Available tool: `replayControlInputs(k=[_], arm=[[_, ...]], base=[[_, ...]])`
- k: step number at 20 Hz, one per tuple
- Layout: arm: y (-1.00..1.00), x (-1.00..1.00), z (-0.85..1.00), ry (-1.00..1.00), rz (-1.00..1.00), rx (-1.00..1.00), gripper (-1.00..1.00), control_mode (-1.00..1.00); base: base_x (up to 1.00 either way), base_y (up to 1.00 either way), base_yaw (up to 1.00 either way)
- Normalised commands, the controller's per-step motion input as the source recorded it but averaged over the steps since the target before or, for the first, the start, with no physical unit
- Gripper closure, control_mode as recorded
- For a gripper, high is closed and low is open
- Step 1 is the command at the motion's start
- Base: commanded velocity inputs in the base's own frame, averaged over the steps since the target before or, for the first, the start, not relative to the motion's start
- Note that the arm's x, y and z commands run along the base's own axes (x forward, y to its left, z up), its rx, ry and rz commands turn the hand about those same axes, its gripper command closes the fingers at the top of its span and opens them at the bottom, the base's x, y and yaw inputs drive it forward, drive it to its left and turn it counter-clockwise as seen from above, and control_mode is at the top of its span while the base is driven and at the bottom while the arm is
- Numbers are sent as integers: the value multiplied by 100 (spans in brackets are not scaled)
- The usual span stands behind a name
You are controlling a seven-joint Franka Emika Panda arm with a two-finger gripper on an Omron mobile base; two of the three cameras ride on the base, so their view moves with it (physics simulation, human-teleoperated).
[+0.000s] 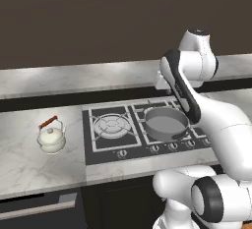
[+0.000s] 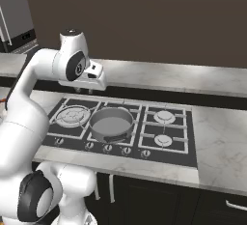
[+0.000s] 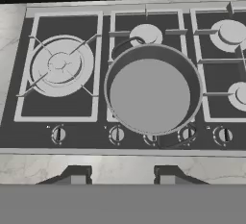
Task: Pick the kettle from the counter and place it on a stove burner. Then turn the burner on.
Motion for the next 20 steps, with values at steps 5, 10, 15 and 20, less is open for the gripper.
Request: replayControlInputs(k=[5,10,15,20], arm=[[11,-16,0,0,0,0,-100,-100],[29,-16,-6,0,0,0,-100,-100],[38,-14,-8,0,0,0,-100,-100],[39,-10,-7,0,-1,1,-100,-100]], base=[[0,0,0],[0,0,0],[0,0,0],[0,0,0]])
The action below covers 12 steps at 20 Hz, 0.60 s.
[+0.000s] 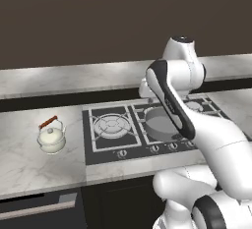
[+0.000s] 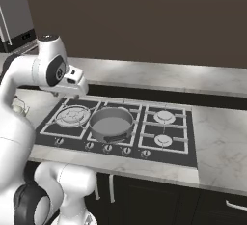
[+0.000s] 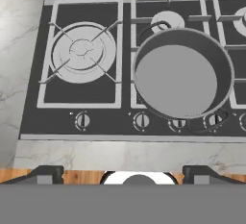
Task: Pick the kettle from the counter and place it on a stove burner. Then turn the burner on.
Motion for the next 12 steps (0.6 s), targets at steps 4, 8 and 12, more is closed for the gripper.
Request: replayControlInputs(k=[4,8,12], arm=[[41,-6,-8,0,-4,3,-100,-100],[43,-1,-9,1,-4,4,-100,-100],[43,0,-12,7,-4,7,-100,-100]], base=[[0,0,0],[0,0,0],[0,0,0]])
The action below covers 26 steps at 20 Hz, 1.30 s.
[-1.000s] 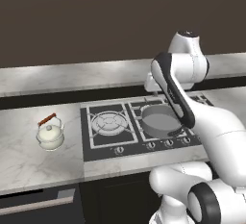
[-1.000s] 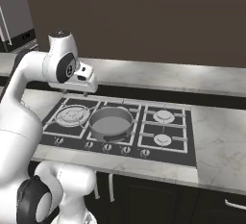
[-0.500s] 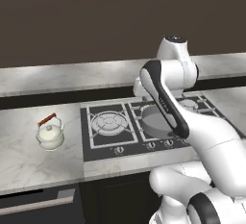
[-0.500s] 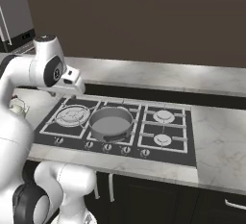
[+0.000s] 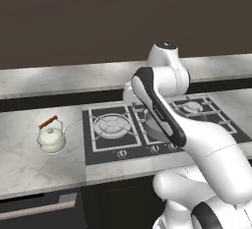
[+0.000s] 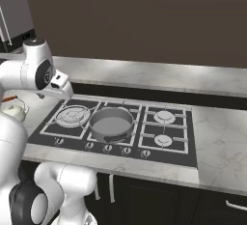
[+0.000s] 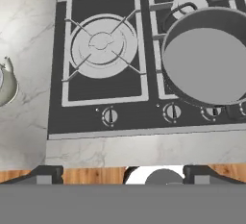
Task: Pick the kettle from the counter and place it on a stove burner. Then turn the burner on.
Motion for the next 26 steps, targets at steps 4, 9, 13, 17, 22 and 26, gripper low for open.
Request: replayControlInputs(k=[4,9,13,17,22,26], arm=[[49,0,-19,15,-2,9,-100,-100],[51,0,-21,17,-1,9,-100,-100],[55,0,-13,15,0,3,-100,-100],[57,0,-7,12,-3,0,-100,-100],[56,0,-3,9,-5,0,-100,-100],[58,0,-3,9,-3,0,-100,-100]], base=[[0,0,0],[0,0,0],[0,0,0],[0,0,0],[0,0,0],[0,0,0]])
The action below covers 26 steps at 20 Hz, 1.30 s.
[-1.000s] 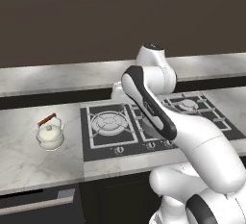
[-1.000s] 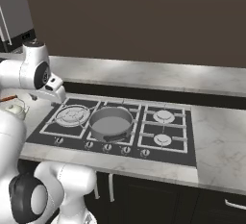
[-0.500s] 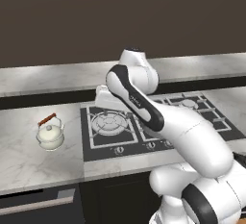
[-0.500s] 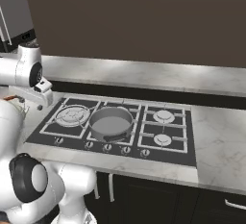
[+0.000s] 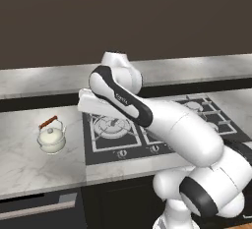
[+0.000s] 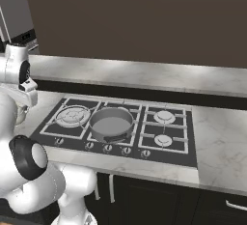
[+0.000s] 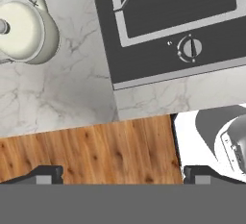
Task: Pick the kettle from the counter and place it on a stove burner. Then turn the burner on.
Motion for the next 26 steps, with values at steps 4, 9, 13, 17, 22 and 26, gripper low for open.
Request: replayControlInputs(k=[4,9,13,17,22,26], arm=[[41,0,-5,5,-4,0,-100,-100],[31,3,-1,0,-5,0,-100,-100],[42,15,0,0,-11,0,-100,-100],[46,17,0,0,-13,0,-100,-100],[39,28,-1,0,-16,0,-100,-100],[26,27,-8,0,-19,-2,-100,-100]], base=[[0,0,0],[0,0,0],[0,0,0],[0,0,0],[0,0,0],[0,0,0]])
